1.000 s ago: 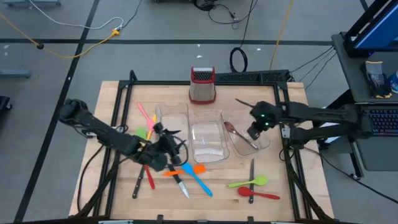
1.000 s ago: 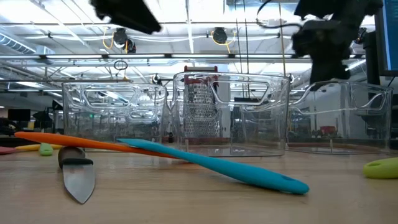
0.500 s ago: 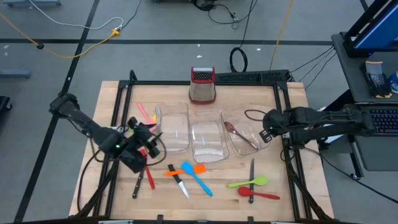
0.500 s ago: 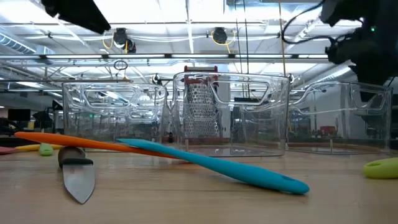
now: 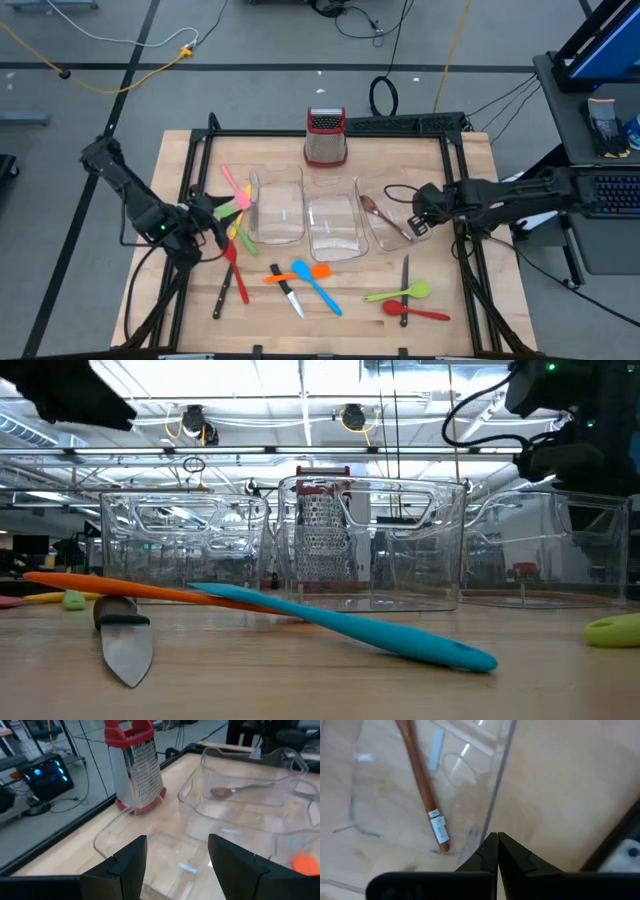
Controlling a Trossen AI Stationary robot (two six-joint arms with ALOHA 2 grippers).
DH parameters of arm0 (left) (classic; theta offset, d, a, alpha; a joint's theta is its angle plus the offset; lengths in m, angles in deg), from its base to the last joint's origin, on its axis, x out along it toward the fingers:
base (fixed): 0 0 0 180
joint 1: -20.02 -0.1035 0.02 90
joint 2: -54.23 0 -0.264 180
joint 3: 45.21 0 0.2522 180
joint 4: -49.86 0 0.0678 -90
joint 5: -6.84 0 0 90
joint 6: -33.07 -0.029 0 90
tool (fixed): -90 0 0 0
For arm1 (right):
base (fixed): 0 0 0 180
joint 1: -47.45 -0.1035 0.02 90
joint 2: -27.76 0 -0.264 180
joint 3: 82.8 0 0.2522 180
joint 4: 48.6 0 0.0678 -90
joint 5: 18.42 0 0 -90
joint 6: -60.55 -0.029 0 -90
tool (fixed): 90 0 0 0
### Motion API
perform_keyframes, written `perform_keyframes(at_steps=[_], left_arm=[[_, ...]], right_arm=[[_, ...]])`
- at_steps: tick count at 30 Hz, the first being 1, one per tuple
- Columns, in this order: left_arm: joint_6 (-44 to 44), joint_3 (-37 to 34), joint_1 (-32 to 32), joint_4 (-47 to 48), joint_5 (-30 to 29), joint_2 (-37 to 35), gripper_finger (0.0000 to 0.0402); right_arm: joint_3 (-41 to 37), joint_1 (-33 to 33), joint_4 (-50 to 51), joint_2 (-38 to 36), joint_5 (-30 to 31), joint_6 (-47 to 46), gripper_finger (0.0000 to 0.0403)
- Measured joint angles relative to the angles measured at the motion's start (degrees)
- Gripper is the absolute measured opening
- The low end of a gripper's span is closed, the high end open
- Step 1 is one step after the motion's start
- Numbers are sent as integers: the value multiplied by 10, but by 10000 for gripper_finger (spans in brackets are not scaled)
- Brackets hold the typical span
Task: Pick & Place Kitchen Items
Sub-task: Adjust the right transparent bin, then put the red serving spoon into the right transparent bin
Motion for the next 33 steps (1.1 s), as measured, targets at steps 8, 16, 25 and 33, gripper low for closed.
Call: perform_keyframes(at_steps=[8,16,25,33], left_arm=[[28,-51,30,-9,-1,-35,216],[29,-63,51,-23,-4,-34,216],[30,-63,63,-26,-5,-34,216],[31,-63,79,-29,-5,-34,216]], right_arm=[[0,-16,-59,57,-29,-12,0],[0,-35,-120,99,-51,-28,0],[0,-45,-77,104,-62,-30,0],[17,-82,26,24,-127,-28,0]])
